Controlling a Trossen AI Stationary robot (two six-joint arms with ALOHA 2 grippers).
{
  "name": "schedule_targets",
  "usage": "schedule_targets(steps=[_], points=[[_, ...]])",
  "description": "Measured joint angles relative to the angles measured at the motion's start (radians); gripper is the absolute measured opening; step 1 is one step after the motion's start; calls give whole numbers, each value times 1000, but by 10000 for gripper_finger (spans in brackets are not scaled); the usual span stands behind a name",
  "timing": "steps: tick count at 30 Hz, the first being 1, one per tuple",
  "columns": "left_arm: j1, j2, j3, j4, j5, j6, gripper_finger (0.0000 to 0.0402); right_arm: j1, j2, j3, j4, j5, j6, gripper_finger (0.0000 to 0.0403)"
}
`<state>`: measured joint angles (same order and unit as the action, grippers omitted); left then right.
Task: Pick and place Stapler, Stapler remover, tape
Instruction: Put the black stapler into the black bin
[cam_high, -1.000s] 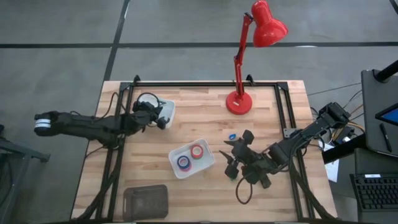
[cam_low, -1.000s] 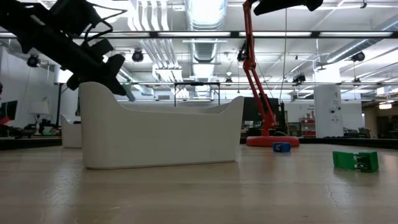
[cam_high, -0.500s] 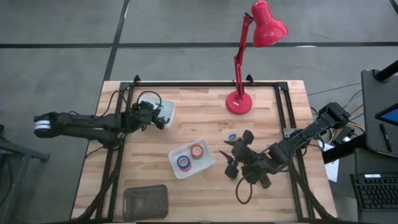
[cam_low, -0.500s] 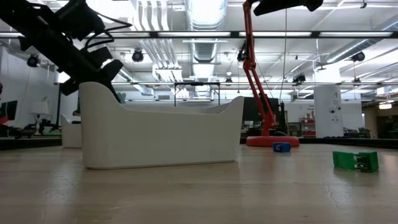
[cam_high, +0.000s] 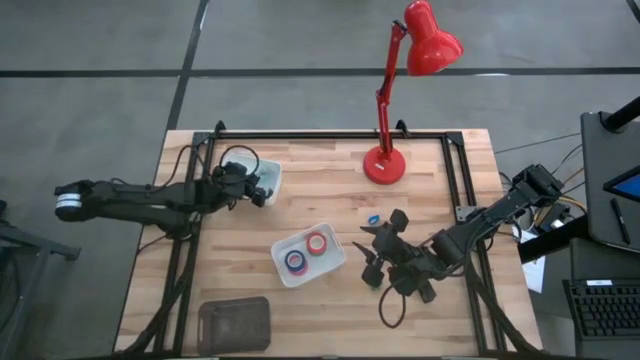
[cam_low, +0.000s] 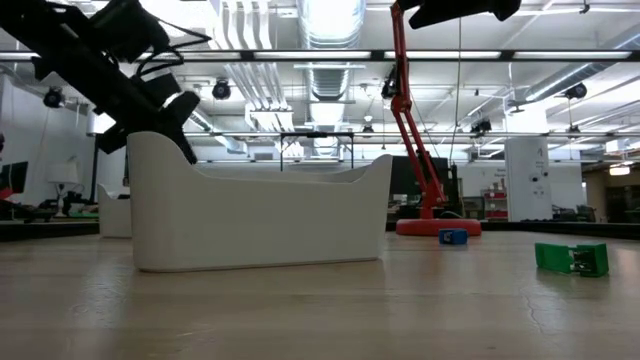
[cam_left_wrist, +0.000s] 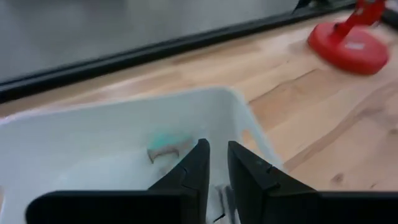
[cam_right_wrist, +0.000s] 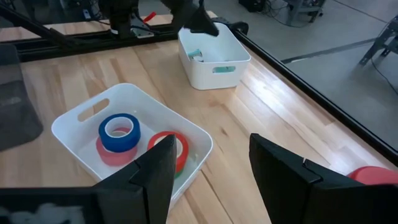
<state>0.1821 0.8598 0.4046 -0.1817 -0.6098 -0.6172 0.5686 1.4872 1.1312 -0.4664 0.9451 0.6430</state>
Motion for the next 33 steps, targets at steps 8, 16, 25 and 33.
schedule_targets(steps=[8,16,25,33], points=[[-19,-21,18,227,271,117,85,0,0,-6,0,0,-1,194],[-90,-23,17,524,668,148,96,0,0,-11,-1,-2,0,194],[-169,3,16,622,662,191,97,0,-6,-9,-97,-74,105,194],[-180,63,16,709,663,175,97,1,-2,-10,-294,-295,363,194]])
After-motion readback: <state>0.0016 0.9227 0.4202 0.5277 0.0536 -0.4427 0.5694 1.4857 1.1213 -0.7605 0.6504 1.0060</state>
